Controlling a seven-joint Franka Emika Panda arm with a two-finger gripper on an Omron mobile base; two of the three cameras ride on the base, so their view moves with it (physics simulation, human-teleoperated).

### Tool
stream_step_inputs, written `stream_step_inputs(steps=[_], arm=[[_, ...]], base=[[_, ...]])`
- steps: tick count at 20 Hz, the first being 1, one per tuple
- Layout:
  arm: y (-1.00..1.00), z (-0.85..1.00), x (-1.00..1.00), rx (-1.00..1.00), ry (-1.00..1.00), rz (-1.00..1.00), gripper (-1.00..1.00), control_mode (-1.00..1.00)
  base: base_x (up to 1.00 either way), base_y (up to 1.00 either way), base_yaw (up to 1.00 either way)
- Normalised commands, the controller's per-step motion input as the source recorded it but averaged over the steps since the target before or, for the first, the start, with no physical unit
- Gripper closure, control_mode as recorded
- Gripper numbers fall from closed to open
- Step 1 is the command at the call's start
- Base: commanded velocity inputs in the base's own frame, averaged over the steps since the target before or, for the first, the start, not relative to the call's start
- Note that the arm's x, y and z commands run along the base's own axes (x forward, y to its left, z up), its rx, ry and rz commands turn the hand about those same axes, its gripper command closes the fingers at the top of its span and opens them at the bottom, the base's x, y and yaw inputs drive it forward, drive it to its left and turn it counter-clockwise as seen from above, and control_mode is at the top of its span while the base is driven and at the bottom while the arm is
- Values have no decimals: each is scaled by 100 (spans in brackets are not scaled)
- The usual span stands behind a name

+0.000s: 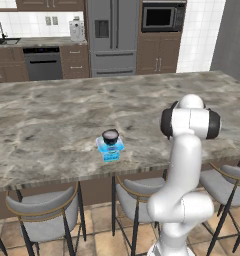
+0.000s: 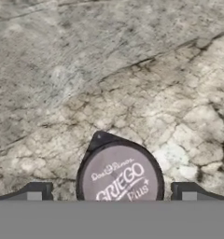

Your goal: Stack the yogurt containers by placing the smaller containers on top of the larger containers.

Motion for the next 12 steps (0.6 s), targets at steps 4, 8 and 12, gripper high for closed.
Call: stream_step_inputs(steps=[4,8,12], arm=[[0,-17,15,0,0,0,-100,-100],[0,-16,15,0,0,0,100,-100],[0,-12,16,0,0,0,100,-100]], base=[[0,0,0],[0,0,0],[0,0,0]])
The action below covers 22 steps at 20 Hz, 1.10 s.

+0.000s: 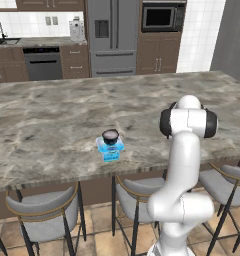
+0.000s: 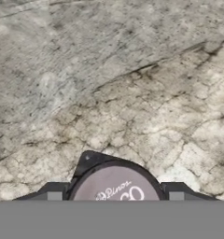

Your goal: Stack the yogurt containers by placing the smaller containers on top of the larger containers.

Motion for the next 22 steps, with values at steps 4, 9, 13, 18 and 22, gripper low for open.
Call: stream_step_inputs(steps=[4,9,13,18,22], arm=[[0,-1,6,0,1,0,100,-100],[-6,8,0,0,0,0,100,-100],[-4,17,-1,0,0,0,100,-100],[-2,28,-4,0,0,0,100,-100],[0,34,-6,0,0,0,100,-100]], base=[[0,0,0],[0,0,0],[0,0,0],[0,0,0],[0,0,0]])
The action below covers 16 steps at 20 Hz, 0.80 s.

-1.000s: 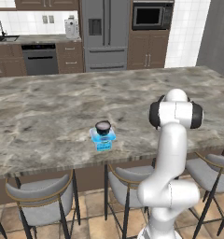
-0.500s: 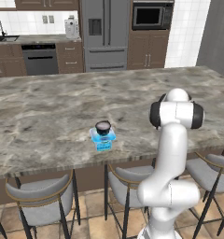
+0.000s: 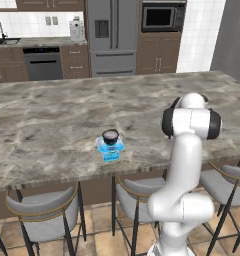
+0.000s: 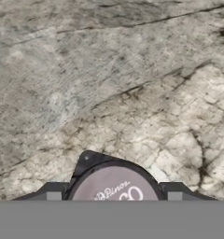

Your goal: Stack the yogurt containers by placing the smaller containers on top of the larger containers.

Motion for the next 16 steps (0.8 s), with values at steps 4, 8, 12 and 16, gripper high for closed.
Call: stream_step_inputs(steps=[4,8,12,16], arm=[[0,34,-12,0,0,0,100,-100],[0,32,-19,0,0,0,100,-100],[0,32,-21,0,0,0,100,-100],[1,33,-21,0,0,0,100,-100]], base=[[0,0,0],[0,0,0],[0,0,0],[0,0,0]])
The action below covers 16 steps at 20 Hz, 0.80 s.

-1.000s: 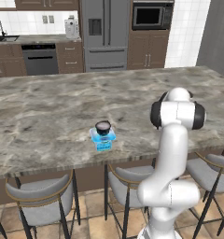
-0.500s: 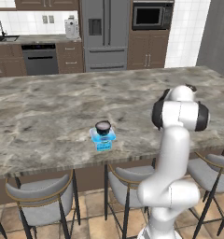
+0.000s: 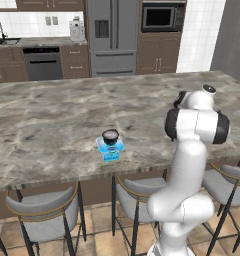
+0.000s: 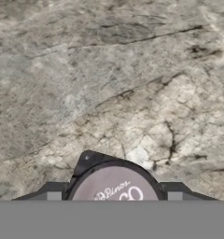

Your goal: Stack the yogurt containers by placing the smaller containers on top of the larger containers.

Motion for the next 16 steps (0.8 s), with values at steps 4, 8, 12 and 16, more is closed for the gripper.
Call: stream_step_inputs(steps=[4,8,12,16], arm=[[4,30,-18,0,0,0,100,-100],[8,27,-16,0,0,0,100,-100],[8,26,-19,0,0,0,100,-100],[8,23,-25,1,0,0,100,-100]], base=[[0,0,0],[0,0,0],[0,0,0],[0,0,0]])
